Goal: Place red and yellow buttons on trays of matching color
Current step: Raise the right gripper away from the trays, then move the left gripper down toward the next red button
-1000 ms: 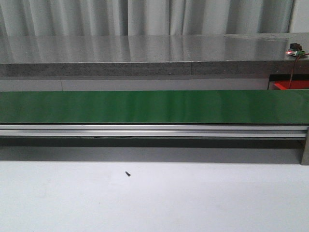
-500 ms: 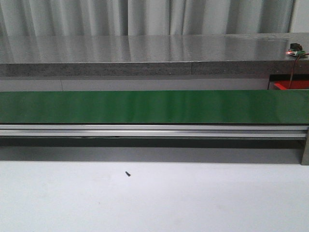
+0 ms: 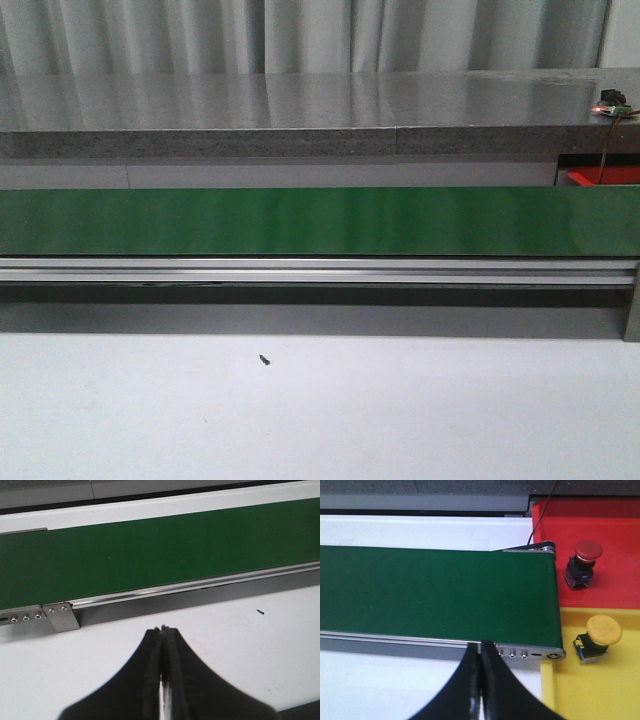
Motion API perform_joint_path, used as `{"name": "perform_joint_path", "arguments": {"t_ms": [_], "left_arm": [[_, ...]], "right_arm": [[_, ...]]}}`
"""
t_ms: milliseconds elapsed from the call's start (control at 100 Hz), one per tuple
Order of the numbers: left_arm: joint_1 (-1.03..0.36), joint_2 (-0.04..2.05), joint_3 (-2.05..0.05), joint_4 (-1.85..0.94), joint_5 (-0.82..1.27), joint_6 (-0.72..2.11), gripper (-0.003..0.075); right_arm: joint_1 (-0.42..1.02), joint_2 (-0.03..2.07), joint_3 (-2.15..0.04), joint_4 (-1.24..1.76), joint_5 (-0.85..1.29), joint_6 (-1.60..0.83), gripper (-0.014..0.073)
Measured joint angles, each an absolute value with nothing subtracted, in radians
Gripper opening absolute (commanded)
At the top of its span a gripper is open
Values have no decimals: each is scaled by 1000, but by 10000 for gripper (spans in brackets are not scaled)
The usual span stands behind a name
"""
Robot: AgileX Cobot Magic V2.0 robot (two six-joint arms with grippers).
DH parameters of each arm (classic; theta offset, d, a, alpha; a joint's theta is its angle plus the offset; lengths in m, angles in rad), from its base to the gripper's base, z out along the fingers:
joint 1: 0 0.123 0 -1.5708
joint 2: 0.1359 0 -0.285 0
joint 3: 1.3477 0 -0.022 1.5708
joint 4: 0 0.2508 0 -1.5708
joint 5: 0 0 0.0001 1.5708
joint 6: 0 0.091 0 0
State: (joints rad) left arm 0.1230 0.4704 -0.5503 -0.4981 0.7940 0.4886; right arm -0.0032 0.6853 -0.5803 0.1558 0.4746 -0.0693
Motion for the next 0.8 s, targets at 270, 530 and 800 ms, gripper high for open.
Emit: {"name": "perform_joint_path", "arguments": {"t_ms": [270, 530, 800], "left_arm": [[123, 475, -550, -448, 715, 375, -20], [123, 609, -618, -207, 693, 151, -20], [126, 796, -717, -39, 666, -22, -19]], "right_arm": [[-3, 638, -540, 152, 460, -69, -123], [-3, 638, -540, 150, 457, -69, -123], [-3, 638, -540, 150, 456, -69, -123]]}}
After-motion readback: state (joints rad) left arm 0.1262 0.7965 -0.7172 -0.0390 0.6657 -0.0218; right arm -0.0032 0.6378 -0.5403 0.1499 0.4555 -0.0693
